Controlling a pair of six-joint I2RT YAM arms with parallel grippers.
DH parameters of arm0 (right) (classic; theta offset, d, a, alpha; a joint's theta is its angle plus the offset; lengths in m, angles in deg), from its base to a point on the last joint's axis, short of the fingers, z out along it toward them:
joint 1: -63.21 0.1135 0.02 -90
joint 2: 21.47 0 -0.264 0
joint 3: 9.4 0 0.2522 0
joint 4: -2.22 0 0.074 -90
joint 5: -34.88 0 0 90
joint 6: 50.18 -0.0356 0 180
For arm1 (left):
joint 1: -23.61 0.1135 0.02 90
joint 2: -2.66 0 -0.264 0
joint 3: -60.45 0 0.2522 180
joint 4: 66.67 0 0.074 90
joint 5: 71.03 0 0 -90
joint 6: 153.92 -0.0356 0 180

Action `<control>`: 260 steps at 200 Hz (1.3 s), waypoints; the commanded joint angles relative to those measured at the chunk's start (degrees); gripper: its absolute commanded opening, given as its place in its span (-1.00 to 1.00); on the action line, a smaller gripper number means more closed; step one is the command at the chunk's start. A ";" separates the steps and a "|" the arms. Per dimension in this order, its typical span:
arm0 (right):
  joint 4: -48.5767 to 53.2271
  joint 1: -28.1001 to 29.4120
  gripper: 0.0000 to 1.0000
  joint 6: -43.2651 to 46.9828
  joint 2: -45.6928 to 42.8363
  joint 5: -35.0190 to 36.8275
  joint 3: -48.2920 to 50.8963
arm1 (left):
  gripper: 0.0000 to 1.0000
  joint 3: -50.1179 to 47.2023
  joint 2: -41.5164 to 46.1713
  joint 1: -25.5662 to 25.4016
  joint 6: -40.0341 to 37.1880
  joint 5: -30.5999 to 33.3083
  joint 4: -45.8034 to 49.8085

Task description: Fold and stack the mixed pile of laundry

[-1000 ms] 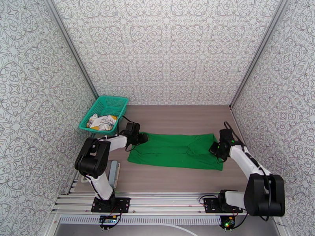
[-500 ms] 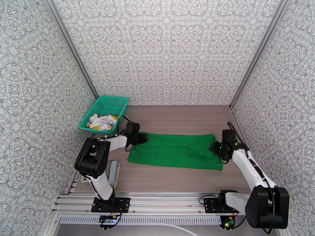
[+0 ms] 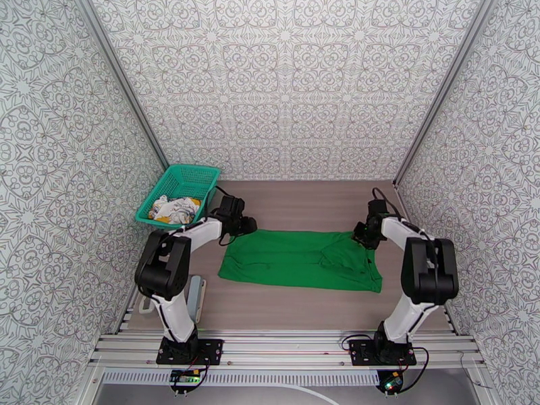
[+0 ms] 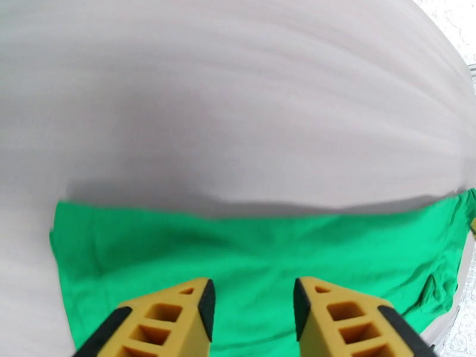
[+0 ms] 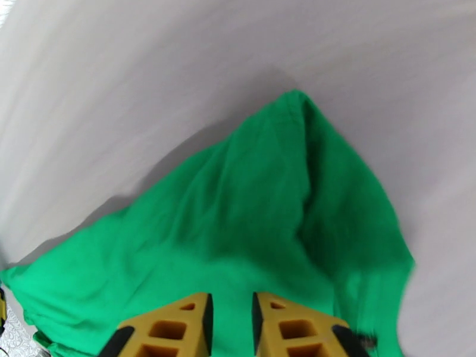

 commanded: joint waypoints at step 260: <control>-6.94 4.56 -0.02 -22.66 -12.00 -5.58 14.60 | -0.30 -1.30 -0.78 -2.03 -7.38 2.49 12.64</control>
